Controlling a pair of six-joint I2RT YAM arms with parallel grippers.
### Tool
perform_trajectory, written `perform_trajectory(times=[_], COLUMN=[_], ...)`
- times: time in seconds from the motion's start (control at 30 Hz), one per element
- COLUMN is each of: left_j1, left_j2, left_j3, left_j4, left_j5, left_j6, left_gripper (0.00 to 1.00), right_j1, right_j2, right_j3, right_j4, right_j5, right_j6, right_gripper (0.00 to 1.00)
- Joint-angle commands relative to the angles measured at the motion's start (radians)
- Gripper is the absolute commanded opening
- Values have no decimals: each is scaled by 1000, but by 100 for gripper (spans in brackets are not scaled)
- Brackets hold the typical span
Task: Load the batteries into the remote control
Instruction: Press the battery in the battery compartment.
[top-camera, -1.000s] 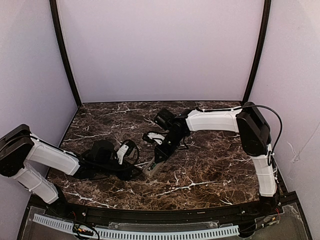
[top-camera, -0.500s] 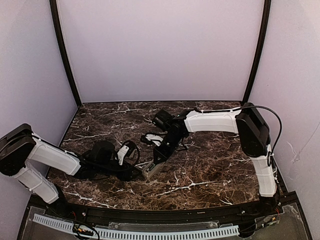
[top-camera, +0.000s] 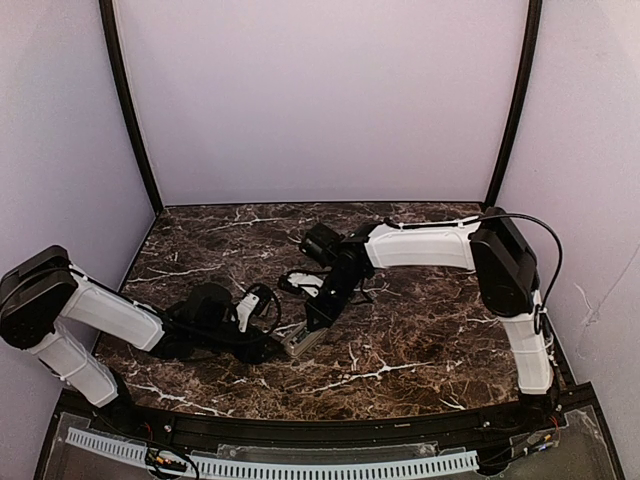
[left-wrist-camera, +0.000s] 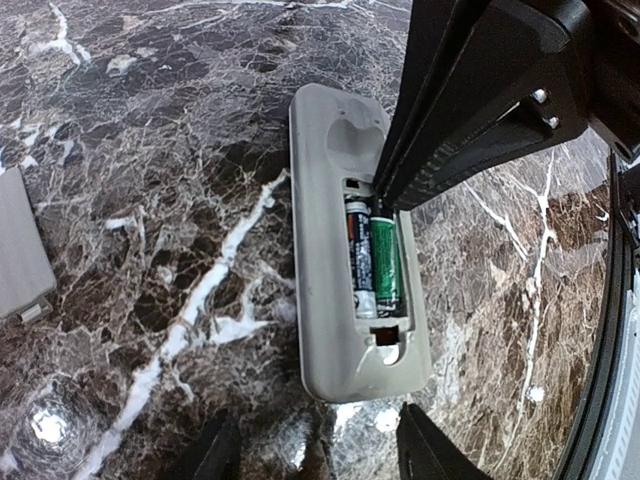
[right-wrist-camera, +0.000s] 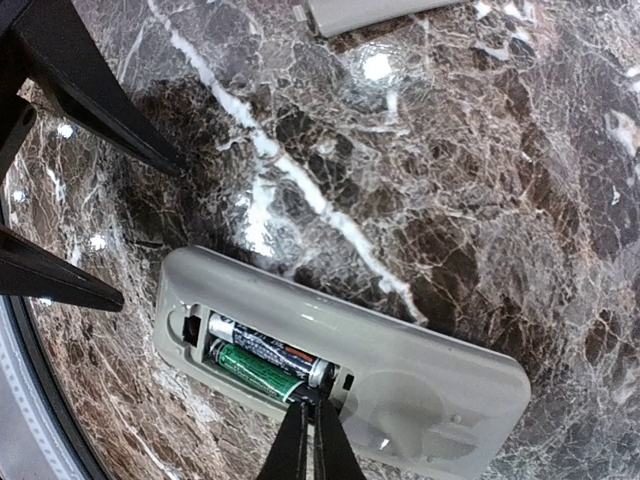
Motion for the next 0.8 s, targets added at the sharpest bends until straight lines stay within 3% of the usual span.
perform_trajectory(times=[0.0, 0.77], left_j1=[-3, -4], left_j2=[8, -38], left_j3=[-6, -36], left_j4=[19, 40], left_j5=[5, -10], left_j6=[2, 5], left_gripper=[54, 55], right_j1=[45, 125], right_j2=[47, 97], right_j3=[10, 94], right_j4=[-44, -197], right_j5=[31, 343], right_j6=[-27, -7], right_gripper=[2, 7])
